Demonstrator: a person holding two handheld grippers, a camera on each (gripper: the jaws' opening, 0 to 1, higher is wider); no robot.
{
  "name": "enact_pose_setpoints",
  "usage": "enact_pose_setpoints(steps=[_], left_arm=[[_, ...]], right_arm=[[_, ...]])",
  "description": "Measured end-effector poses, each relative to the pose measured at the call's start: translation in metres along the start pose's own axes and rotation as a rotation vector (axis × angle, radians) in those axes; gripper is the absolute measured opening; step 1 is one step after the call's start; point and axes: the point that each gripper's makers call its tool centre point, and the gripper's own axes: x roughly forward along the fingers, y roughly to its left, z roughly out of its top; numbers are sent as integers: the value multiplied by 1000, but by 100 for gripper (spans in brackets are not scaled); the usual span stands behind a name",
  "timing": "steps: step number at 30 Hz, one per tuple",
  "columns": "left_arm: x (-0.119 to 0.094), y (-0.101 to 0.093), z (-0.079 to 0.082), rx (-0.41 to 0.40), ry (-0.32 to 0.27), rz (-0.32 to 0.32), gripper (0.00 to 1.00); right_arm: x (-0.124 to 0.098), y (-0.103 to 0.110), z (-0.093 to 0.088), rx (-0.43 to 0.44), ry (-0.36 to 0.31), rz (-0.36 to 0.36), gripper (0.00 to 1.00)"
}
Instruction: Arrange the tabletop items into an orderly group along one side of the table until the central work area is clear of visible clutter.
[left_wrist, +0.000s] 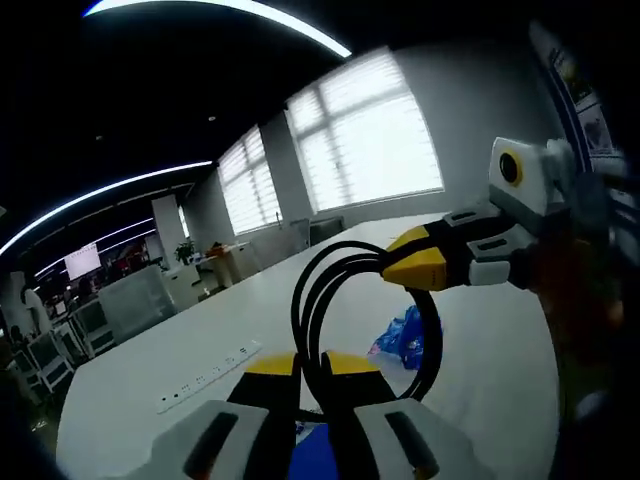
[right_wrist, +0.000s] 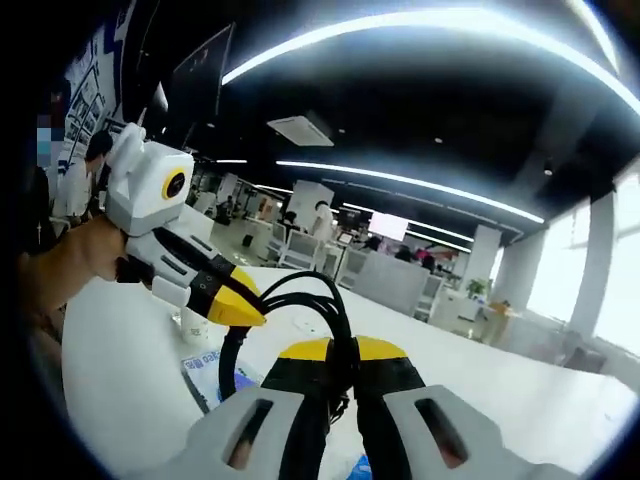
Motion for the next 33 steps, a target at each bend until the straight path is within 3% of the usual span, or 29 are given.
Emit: enact_pose_setpoints(steps=[17, 33], left_arm=[[-18, -50, 17, 96, -21, -71, 6], [-21, -85, 14, 137, -25, -114, 7]], right_arm=[[-58, 5, 6, -31, -28, -53, 4], [-94, 7, -2, -53, -4, -110, 4]])
